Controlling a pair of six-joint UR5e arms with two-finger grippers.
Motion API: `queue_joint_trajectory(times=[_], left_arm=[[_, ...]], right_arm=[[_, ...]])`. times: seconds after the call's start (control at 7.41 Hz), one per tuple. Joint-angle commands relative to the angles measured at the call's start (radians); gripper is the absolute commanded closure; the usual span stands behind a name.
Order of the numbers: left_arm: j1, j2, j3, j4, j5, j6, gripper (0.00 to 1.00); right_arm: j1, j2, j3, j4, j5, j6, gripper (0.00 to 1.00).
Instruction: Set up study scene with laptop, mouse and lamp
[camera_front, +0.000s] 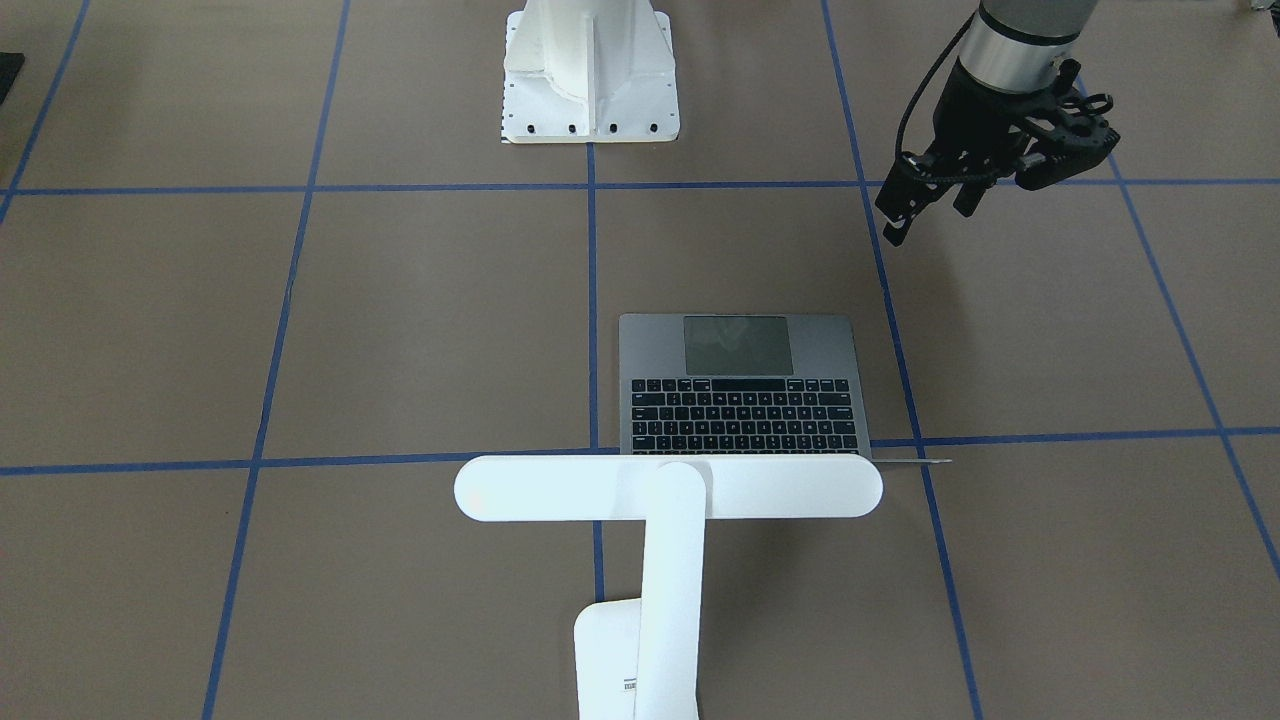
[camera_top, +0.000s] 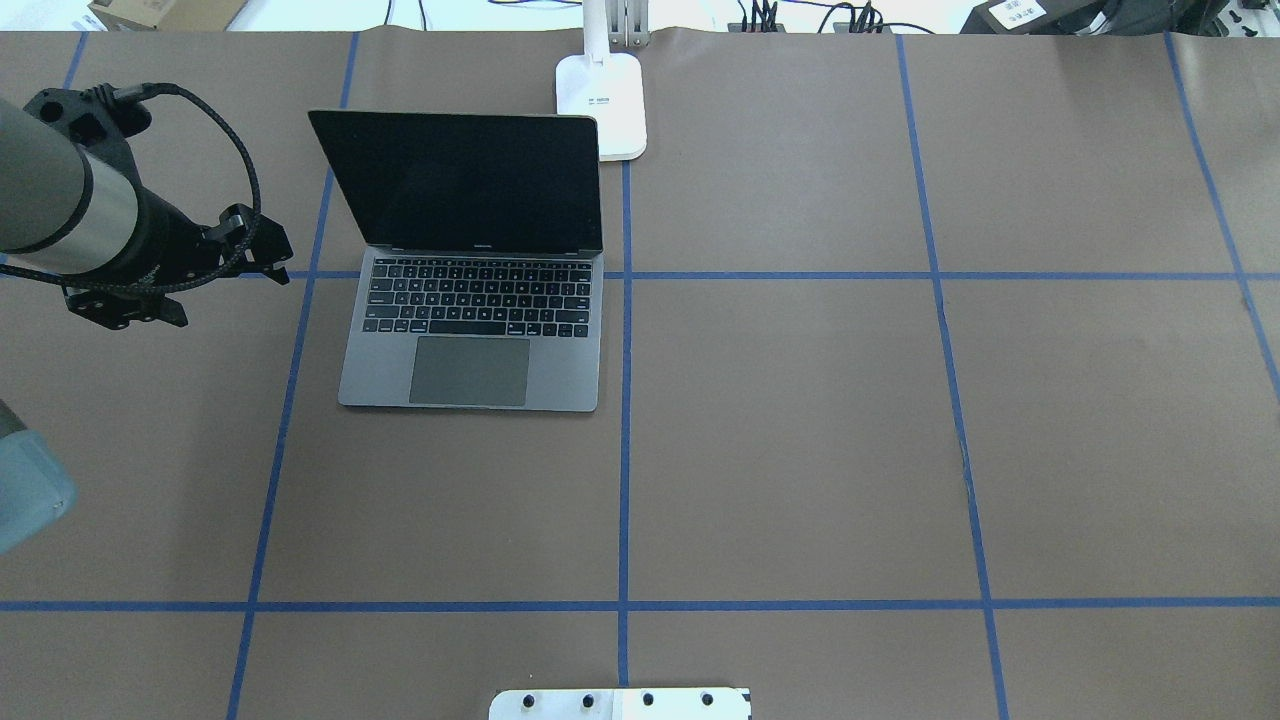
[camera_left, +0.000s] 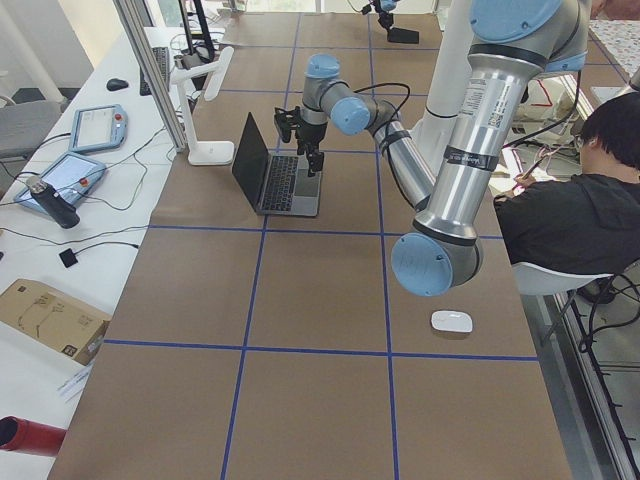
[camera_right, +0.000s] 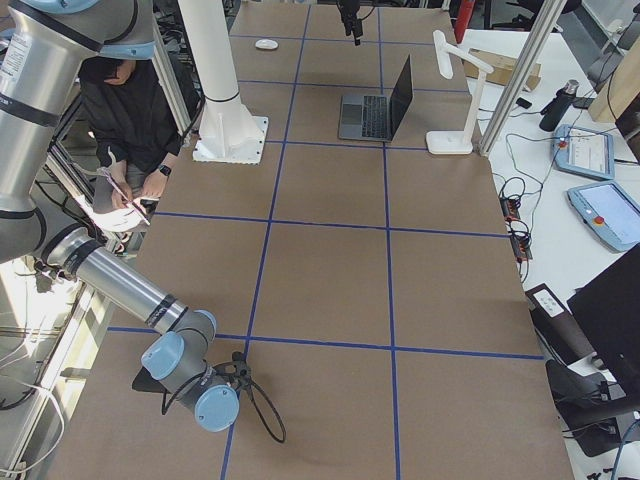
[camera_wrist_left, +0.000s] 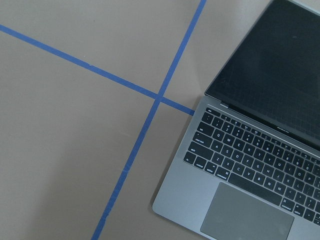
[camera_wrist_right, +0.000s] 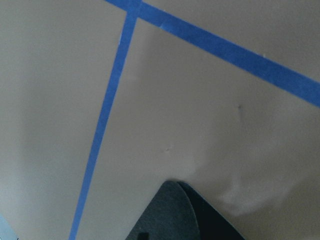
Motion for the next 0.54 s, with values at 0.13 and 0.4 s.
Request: queue_joint_trajectory(times=[0.13, 0.4], left_arm=[[-0.001, 0.0, 0.0, 0.0, -0.002, -0.002, 0.01], [-0.001, 0.001, 0.003, 0.0, -0.002, 0.004, 0.01]], right_arm=[[-0.002, 0.01, 0.159, -0.149, 0.026, 0.015, 1.0], [-0.001, 0.093, 0.52, -0.654, -0.027, 0.107, 1.0]])
